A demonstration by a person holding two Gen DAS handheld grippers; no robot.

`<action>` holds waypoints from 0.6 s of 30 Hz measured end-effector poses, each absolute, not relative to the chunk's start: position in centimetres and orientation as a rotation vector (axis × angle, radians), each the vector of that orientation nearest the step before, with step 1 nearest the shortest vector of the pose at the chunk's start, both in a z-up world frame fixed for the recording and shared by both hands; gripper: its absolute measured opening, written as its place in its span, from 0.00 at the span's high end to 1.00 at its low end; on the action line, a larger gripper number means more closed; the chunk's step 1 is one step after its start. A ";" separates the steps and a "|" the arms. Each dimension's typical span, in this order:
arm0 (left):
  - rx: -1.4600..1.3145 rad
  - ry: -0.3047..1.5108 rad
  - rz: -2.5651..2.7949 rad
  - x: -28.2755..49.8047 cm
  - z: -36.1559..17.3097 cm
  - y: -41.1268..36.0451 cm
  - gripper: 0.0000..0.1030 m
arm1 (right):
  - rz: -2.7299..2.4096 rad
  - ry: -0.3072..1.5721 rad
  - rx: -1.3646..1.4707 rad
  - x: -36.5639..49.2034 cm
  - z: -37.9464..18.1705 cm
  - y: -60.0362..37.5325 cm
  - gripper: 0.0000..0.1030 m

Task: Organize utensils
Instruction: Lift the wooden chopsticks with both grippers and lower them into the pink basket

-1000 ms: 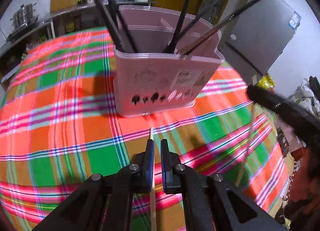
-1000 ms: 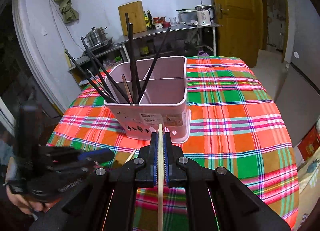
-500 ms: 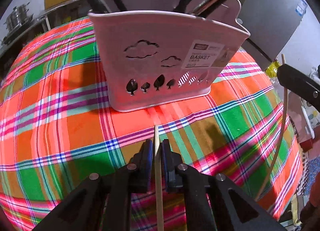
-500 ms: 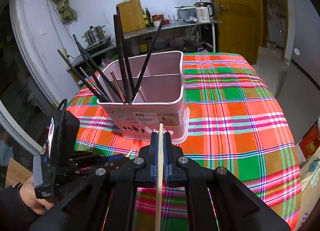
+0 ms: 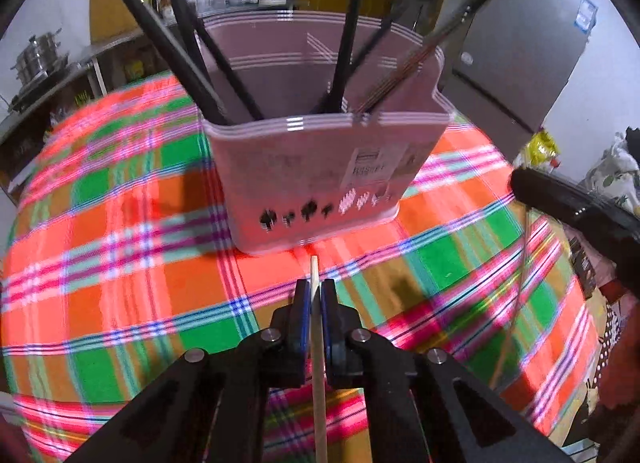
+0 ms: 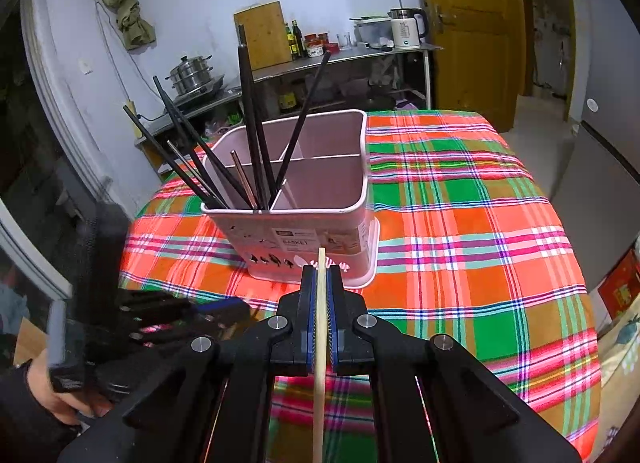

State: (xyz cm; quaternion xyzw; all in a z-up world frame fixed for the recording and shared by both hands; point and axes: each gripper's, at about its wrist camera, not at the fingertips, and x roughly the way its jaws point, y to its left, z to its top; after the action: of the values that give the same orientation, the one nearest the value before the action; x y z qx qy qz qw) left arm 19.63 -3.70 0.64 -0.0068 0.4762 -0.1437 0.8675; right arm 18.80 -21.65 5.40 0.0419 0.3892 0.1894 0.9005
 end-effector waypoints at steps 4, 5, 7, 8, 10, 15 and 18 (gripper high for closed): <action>-0.026 0.916 -0.310 18.5 4.0 -3.0 0.95 | 0.395 0.791 0.087 18.3 6.1 -21.6 0.95; -0.029 0.895 -0.310 18.2 4.8 -2.9 0.95 | 0.396 0.787 0.087 18.3 6.2 -21.7 0.95; -0.033 0.862 -0.312 18.0 6.4 -2.7 0.95 | 0.398 0.775 0.084 18.0 6.7 -21.6 0.95; -0.036 0.847 -0.313 17.9 7.1 -2.7 0.95 | 0.399 0.771 0.084 18.0 7.0 -21.6 0.95; -0.039 0.817 -0.316 17.6 8.2 -2.9 0.95 | 0.401 0.756 0.085 17.6 7.6 -21.6 0.95; -0.042 0.769 -0.325 16.3 10.7 -2.7 0.95 | 0.401 0.723 0.085 16.8 8.9 -21.6 0.95; -0.047 0.752 -0.327 15.6 11.4 -2.6 0.95 | 0.400 0.702 0.086 16.4 9.6 -21.7 0.95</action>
State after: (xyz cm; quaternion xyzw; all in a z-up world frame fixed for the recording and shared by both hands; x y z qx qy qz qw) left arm 15.62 -2.58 11.36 -0.0227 0.3654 -0.1592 0.9169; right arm 16.39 -21.73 9.57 0.0419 0.3413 0.1945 0.9187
